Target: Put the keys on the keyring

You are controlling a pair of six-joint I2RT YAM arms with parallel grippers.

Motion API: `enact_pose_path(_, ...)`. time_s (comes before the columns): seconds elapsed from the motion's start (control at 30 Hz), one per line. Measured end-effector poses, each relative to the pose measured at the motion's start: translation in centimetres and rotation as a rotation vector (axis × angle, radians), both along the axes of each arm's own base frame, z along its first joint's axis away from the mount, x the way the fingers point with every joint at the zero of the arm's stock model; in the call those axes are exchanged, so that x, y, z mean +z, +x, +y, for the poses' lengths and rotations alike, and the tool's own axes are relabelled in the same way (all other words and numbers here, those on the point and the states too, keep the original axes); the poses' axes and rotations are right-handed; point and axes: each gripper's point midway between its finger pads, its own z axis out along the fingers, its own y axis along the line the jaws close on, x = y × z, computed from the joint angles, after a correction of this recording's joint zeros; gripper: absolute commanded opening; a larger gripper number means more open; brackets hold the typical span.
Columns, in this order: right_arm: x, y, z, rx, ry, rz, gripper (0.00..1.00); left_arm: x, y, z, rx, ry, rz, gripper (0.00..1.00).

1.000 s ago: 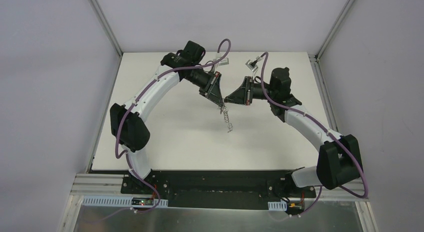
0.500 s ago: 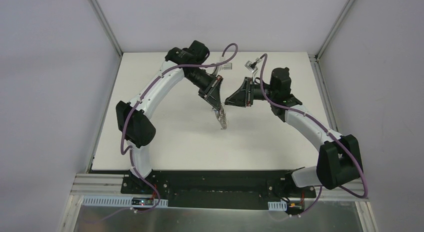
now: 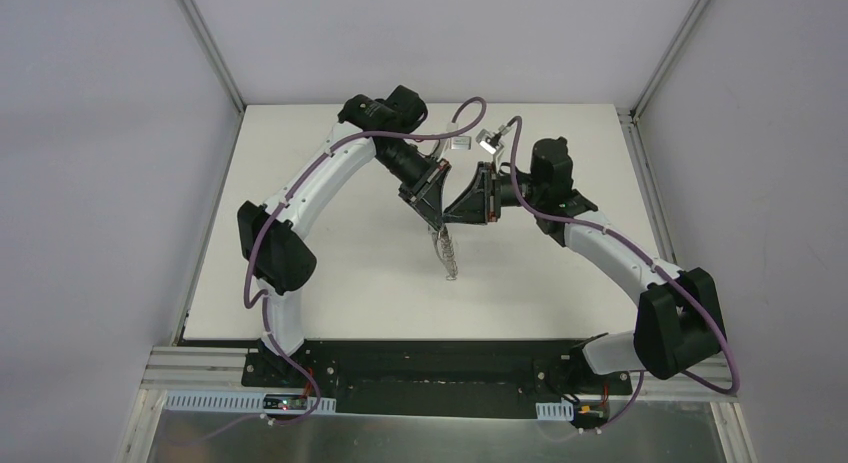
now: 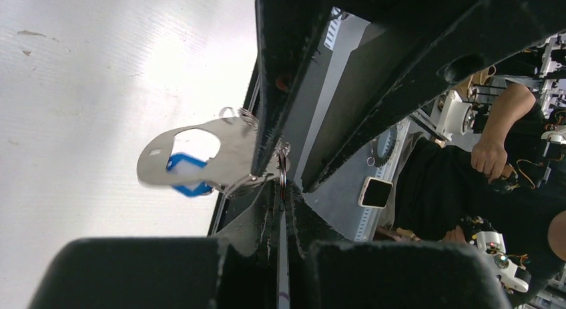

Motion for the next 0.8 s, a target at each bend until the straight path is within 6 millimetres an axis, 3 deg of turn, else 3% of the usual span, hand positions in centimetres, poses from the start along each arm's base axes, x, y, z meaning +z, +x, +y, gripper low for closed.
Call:
enact_pose_path(0.23,-0.2,-0.5,0.3,0.021,-0.004,-0.005,0.00,0.0,-0.2,0.1,-0.002,0.007,0.008,0.00)
enact_pose_path(0.33,-0.3,-0.6,0.2,0.024,-0.007,0.001,0.00,-0.1,-0.2,0.2,-0.004,0.008,0.008,0.00)
enact_pose_path(0.5,-0.3,-0.4,0.3,0.009,-0.010,0.012,0.00,-0.2,0.0,0.1,-0.007,-0.001,-0.007,0.15)
enact_pose_path(0.8,-0.3,1.6,0.0,-0.111,-0.025,0.091,0.00,-0.6,2.3,-0.2,0.075,-0.067,-0.004,0.20)
